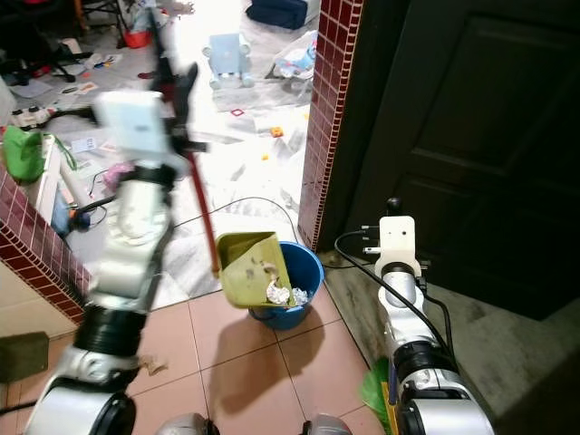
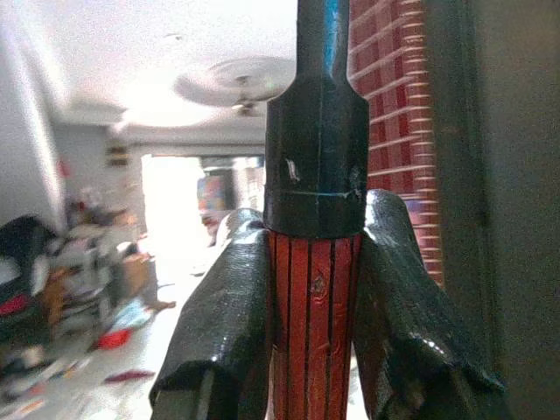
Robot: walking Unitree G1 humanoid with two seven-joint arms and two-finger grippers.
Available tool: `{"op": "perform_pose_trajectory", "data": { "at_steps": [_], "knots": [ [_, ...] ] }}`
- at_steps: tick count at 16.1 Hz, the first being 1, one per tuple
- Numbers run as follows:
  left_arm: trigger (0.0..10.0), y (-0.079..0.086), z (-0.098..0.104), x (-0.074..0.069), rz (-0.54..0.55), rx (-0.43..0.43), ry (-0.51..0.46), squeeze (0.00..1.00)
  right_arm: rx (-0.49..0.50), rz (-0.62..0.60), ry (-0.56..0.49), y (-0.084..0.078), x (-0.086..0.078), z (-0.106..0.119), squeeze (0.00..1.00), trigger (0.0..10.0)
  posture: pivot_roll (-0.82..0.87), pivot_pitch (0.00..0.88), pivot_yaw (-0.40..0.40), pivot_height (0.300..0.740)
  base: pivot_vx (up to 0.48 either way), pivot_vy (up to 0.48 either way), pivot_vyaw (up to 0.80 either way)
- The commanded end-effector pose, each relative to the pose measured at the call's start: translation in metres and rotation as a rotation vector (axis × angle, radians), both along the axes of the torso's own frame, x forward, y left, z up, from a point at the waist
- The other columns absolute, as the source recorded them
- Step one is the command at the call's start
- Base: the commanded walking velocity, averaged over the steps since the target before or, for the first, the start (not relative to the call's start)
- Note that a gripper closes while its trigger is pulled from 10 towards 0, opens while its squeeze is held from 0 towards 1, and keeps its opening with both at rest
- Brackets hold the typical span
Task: Sweep floor
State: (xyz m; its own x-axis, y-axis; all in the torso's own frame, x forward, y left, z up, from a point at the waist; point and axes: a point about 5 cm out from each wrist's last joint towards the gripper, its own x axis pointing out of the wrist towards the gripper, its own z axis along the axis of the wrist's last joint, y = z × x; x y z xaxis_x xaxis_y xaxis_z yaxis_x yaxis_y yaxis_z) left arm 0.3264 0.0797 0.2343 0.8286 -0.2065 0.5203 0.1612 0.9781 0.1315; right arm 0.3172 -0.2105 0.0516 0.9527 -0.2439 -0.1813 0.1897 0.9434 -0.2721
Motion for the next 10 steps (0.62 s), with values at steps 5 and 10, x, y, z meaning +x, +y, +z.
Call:
{"op": "perform_pose_trajectory", "data": {
  "at_steps": [5,10],
  "knots": [
    [10.0,-0.094,-0.011,-0.034,-0.584,0.399,-0.095,0.0,0.008,-0.003,-0.009,0.003,0.001,0.0,0.0,10.0,-0.04,0.0,0.023,0.74,0.0,0.0,0.0],
    [10.0,-0.116,-0.065,-0.057,-0.847,0.829,0.024,0.0,0.001,0.002,-0.018,0.005,0.003,0.002,0.0,10.0,-0.05,0.0,0.022,0.74,0.0,0.0,0.0]
  ]
}}
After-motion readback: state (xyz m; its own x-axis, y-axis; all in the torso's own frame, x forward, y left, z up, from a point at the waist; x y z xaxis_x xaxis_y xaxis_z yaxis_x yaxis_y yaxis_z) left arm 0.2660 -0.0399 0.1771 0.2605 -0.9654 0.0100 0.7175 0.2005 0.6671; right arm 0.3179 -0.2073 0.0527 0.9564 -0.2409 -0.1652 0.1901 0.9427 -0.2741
